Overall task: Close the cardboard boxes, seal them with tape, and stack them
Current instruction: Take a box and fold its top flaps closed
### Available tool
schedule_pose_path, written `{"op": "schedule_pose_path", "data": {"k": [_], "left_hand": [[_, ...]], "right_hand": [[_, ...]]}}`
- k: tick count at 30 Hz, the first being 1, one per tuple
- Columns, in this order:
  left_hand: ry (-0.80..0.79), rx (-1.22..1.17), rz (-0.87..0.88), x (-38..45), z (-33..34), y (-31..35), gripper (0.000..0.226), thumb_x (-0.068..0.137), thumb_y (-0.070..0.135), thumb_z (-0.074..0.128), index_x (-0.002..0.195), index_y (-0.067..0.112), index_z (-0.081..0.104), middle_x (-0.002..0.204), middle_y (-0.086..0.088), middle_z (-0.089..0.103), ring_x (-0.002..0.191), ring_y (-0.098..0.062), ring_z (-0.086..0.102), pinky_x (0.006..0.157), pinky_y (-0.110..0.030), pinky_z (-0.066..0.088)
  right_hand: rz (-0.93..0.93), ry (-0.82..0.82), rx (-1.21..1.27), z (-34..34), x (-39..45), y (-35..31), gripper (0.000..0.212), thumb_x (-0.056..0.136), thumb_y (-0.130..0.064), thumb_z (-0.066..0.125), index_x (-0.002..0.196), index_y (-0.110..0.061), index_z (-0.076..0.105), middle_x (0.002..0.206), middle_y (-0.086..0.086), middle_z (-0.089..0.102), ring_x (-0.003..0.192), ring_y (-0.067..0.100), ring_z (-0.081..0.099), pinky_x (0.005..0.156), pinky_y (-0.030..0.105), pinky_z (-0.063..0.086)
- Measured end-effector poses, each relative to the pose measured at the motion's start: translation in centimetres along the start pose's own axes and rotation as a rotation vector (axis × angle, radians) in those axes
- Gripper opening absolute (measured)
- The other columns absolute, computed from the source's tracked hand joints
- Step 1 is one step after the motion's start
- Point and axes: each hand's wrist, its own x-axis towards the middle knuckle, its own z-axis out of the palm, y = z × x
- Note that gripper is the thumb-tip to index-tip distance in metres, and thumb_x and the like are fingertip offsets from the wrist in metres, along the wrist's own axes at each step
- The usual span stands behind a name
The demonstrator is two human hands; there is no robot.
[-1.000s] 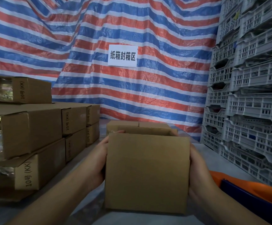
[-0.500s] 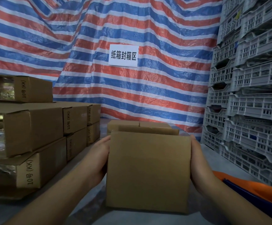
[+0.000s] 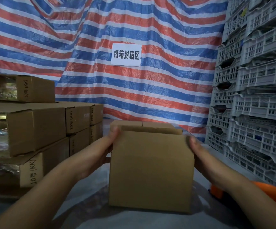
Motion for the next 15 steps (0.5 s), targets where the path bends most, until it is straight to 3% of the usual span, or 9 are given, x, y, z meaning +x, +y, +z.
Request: {"op": "schedule_pose_path", "data": {"k": [3, 8, 15], "left_hand": [[0.060, 0.017, -0.019, 0.15, 0.25, -0.02, 0.078, 0.067, 0.075, 0.051, 0.128, 0.026, 0.059, 0.116, 0.005, 0.072, 0.111, -0.014, 0.066, 0.103, -0.042, 0.045], [0.085, 0.027, -0.030, 0.19, 0.42, 0.00, 0.073, 0.069, 0.070, 0.054, 0.125, 0.023, 0.063, 0.112, 0.003, 0.073, 0.104, -0.013, 0.069, 0.094, -0.036, 0.048], [0.134, 0.040, -0.048, 0.32, 0.55, -0.35, 0.049, 0.083, 0.051, 0.058, 0.113, 0.015, 0.070, 0.098, -0.004, 0.075, 0.089, -0.015, 0.072, 0.077, -0.027, 0.050]], "right_hand": [[-0.001, 0.045, 0.016, 0.23, 0.05, -0.05, 0.066, 0.064, -0.095, 0.051, 0.118, -0.058, 0.064, 0.131, -0.014, 0.066, 0.124, 0.009, 0.060, 0.115, 0.048, 0.038], [0.050, 0.152, 0.051, 0.77, 0.40, -0.03, 0.081, 0.075, -0.085, 0.054, 0.138, -0.034, 0.057, 0.135, -0.004, 0.064, 0.128, 0.018, 0.057, 0.117, 0.049, 0.034], [0.069, 0.177, 0.050, 0.87, 0.52, -0.28, 0.055, 0.087, -0.050, 0.055, 0.133, -0.019, 0.062, 0.132, 0.004, 0.063, 0.125, 0.023, 0.057, 0.116, 0.048, 0.036]]}}
